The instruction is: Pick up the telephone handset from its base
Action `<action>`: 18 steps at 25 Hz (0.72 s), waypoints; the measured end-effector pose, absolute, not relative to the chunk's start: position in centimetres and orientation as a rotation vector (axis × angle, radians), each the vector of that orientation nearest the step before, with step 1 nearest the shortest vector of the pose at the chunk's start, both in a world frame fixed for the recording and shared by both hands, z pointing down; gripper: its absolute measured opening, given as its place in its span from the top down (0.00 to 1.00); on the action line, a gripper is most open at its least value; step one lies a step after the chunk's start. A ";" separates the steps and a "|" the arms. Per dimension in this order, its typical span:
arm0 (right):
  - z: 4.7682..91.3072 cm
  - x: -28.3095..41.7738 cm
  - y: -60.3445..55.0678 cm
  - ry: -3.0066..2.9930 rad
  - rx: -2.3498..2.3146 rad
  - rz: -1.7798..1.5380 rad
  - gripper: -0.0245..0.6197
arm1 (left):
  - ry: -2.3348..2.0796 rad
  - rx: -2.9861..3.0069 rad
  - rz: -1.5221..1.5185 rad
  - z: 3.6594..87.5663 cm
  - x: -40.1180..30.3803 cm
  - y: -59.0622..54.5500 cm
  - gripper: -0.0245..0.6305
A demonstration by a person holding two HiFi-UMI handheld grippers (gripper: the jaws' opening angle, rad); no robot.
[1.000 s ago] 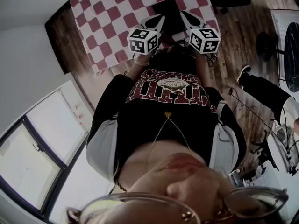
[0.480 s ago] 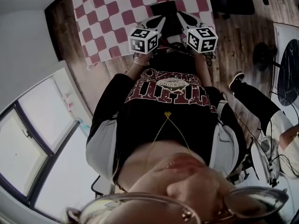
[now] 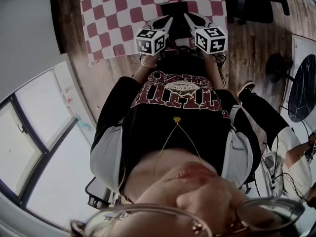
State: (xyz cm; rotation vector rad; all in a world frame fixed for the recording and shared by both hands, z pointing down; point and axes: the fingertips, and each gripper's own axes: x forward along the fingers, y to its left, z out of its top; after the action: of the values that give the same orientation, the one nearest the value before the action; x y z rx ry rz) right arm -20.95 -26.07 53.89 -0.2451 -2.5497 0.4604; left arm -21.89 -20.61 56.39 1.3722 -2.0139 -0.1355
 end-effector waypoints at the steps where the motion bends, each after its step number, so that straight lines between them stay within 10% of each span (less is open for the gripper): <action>1: 54.1 -21.1 -26.0 -2.544 -0.255 0.457 0.93 | -2.016 1.363 -0.137 56.6 -21.9 -20.5 0.95; 18: 56.8 -20.6 -25.0 -2.459 -0.346 0.465 0.93 | -2.014 1.248 -0.155 59.0 -21.3 -19.5 0.95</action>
State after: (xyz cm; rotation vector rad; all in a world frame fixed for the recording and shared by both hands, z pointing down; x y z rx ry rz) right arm -20.55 -25.01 56.79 -0.3460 -2.4590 0.4646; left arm -21.31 -19.53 59.04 1.2476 -2.0138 -0.1553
